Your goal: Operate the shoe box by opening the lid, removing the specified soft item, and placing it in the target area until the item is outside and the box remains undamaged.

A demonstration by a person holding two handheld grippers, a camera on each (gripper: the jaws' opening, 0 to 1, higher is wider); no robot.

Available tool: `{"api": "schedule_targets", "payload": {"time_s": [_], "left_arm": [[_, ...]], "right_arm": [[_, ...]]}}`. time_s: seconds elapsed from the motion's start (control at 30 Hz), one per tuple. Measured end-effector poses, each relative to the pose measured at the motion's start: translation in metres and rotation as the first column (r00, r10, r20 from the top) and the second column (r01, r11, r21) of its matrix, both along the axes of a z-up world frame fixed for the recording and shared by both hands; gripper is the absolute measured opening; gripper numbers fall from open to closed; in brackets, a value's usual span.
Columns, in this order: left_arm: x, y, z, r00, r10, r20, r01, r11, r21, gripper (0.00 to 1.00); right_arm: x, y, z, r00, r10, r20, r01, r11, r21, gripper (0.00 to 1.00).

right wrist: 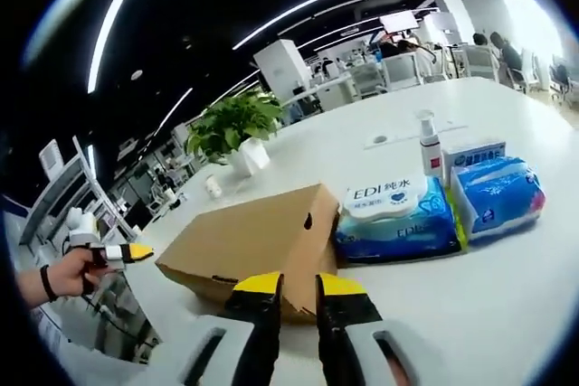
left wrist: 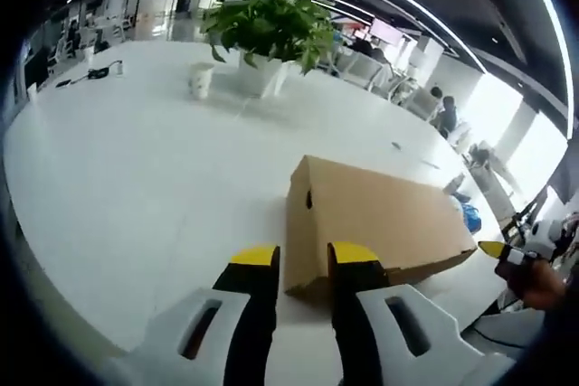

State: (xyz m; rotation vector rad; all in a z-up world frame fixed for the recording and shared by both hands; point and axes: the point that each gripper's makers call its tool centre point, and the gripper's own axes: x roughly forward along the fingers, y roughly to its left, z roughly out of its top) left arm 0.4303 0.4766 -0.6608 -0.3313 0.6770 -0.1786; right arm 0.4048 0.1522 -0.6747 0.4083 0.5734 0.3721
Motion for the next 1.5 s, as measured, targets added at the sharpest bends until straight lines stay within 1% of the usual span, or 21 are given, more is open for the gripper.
{"api": "schedule_targets", "payload": {"time_s": [0.07,0.1,0.13,0.2,0.27,0.33,0.4,0.43,0.47,0.53,0.67,0.73,0.83,0.9,1.1,1.23,1.27,1.33,1.4,1.5], "left_arm": [[0.003,-0.009,-0.001,1.000,-0.017,-0.005,0.017,0.999,-0.027,0.30],[0.004,-0.013,-0.003,1.000,-0.023,-0.011,0.022,0.999,-0.027,0.32],[0.005,-0.016,-0.005,1.000,-0.029,-0.012,0.028,0.999,-0.026,0.33],[0.005,-0.021,-0.009,0.999,-0.043,-0.022,0.043,0.999,-0.028,0.35],[0.004,-0.025,-0.016,0.998,-0.052,-0.040,0.052,0.998,-0.020,0.35],[0.001,-0.027,-0.025,0.995,-0.063,-0.074,0.062,0.998,-0.009,0.35],[-0.002,-0.028,-0.033,0.993,-0.067,-0.094,0.066,0.998,-0.010,0.34],[-0.002,-0.027,-0.034,0.994,-0.064,-0.093,0.063,0.998,-0.016,0.34],[-0.002,-0.028,-0.036,0.994,-0.054,-0.096,0.051,0.998,-0.040,0.34],[-0.003,-0.027,-0.039,0.993,-0.052,-0.101,0.047,0.997,-0.054,0.33],[-0.005,-0.030,-0.045,0.992,-0.068,-0.105,0.063,0.997,-0.053,0.30],[-0.004,-0.031,-0.045,0.993,-0.064,-0.102,0.057,0.996,-0.063,0.30],[-0.001,-0.029,-0.044,0.993,-0.075,-0.086,0.070,0.996,-0.050,0.30],[0.001,-0.026,-0.043,0.994,-0.070,-0.082,0.066,0.997,-0.050,0.30],[0.011,-0.020,-0.043,0.995,-0.061,-0.081,0.058,0.997,-0.043,0.29],[0.022,-0.017,-0.042,0.996,-0.048,-0.079,0.045,0.998,-0.039,0.29],[0.025,-0.017,-0.041,0.996,-0.042,-0.077,0.040,0.999,-0.032,0.29],[0.032,-0.019,-0.040,0.997,-0.045,-0.069,0.044,0.999,-0.016,0.29],[0.040,-0.019,-0.041,0.997,-0.042,-0.071,0.040,0.999,-0.025,0.29],[0.052,-0.021,-0.040,0.997,-0.041,-0.068,0.040,0.999,-0.020,0.29]], "right_arm": [[0.003,0.010,0.001,1.000,0.024,-0.010,-0.024,1.000,0.016,0.22],[0.004,0.014,-0.001,1.000,0.025,-0.016,-0.025,1.000,0.020,0.26],[0.005,0.017,-0.003,0.999,0.027,-0.018,-0.026,0.999,0.020,0.27],[0.006,0.022,-0.007,0.999,0.032,-0.031,-0.031,0.999,0.024,0.27],[0.005,0.028,-0.017,0.998,0.032,-0.062,-0.030,0.999,0.023,0.27],[0.004,0.032,-0.021,0.996,0.036,-0.078,-0.035,0.999,0.015,0.28],[0.005,0.032,-0.025,0.996,0.024,-0.088,-0.024,1.000,0.005,0.29],[0.005,0.031,-0.027,0.995,0.019,-0.094,-0.018,1.000,0.008,0.29],[0.005,0.031,-0.029,0.995,0.017,-0.103,-0.017,1.000,0.006,0.29],[0.005,0.031,-0.030,0.993,0.013,-0.113,-0.013,1.000,0.008,0.29],[0.004,0.032,-0.038,0.991,0.020,-0.133,-0.023,0.999,-0.023,0.29],[0.005,0.031,-0.037,0.992,0.006,-0.129,-0.008,1.000,-0.019,0.29],[0.007,0.034,-0.038,0.992,0.014,-0.123,-0.018,1.000,-0.024,0.29],[0.010,0.036,-0.038,0.992,0.012,-0.123,-0.015,1.000,-0.021,0.28],[0.022,0.043,-0.037,0.992,0.006,-0.124,-0.009,1.000,-0.018,0.28],[0.032,0.046,-0.037,0.990,0.024,-0.142,-0.028,0.999,-0.026,0.29],[0.035,0.046,-0.037,0.987,0.036,-0.156,-0.040,0.999,-0.024,0.29],[0.043,0.045,-0.037,0.985,0.043,-0.165,-0.050,0.998,-0.036,0.29],[0.051,0.044,-0.036,0.985,0.048,-0.168,-0.057,0.997,-0.050,0.28],[0.061,0.043,-0.036,0.985,0.049,-0.167,-0.059,0.996,-0.060,0.28]]}}
